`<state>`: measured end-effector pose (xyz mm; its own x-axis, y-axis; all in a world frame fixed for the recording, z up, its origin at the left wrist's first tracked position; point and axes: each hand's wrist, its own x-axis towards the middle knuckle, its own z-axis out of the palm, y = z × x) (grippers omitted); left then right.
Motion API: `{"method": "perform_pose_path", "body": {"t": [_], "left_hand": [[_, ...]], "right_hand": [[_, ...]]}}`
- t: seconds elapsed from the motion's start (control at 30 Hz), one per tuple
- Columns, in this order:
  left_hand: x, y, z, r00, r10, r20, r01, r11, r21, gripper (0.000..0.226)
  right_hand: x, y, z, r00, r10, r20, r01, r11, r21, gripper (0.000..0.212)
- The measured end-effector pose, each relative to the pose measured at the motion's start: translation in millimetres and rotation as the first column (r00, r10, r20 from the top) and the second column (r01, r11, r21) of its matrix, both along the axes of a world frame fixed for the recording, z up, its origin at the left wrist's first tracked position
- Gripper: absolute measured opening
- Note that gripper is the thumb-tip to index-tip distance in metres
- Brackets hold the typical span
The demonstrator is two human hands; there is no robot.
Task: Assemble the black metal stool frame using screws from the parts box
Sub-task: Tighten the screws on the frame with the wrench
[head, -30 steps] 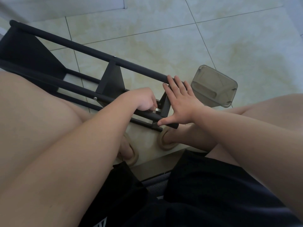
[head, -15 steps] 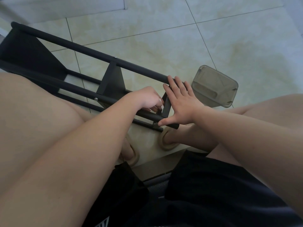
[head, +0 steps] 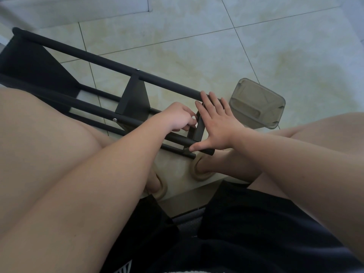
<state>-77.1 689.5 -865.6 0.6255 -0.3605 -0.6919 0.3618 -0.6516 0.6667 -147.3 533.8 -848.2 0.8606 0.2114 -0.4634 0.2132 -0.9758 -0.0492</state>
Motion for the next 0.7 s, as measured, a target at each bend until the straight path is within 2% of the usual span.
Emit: {"method": "perform_pose_path", "body": {"t": [0.33, 0.7], "left_hand": [[-1.2, -0.2, -1.2, 0.997, -0.079, 0.022, 0.079, 0.997, 0.017, 0.017], [-1.5, 0.5, 0.6, 0.997, -0.07, 0.035, 0.07, 0.998, 0.005, 0.015]], "right_hand": [[0.1, 0.3, 0.8, 1.0, 0.004, 0.0, -0.004, 1.0, -0.009, 0.147], [0.1, -0.4, -2.1, 1.0, 0.004, 0.012, -0.004, 1.0, -0.001, 0.149]]}}
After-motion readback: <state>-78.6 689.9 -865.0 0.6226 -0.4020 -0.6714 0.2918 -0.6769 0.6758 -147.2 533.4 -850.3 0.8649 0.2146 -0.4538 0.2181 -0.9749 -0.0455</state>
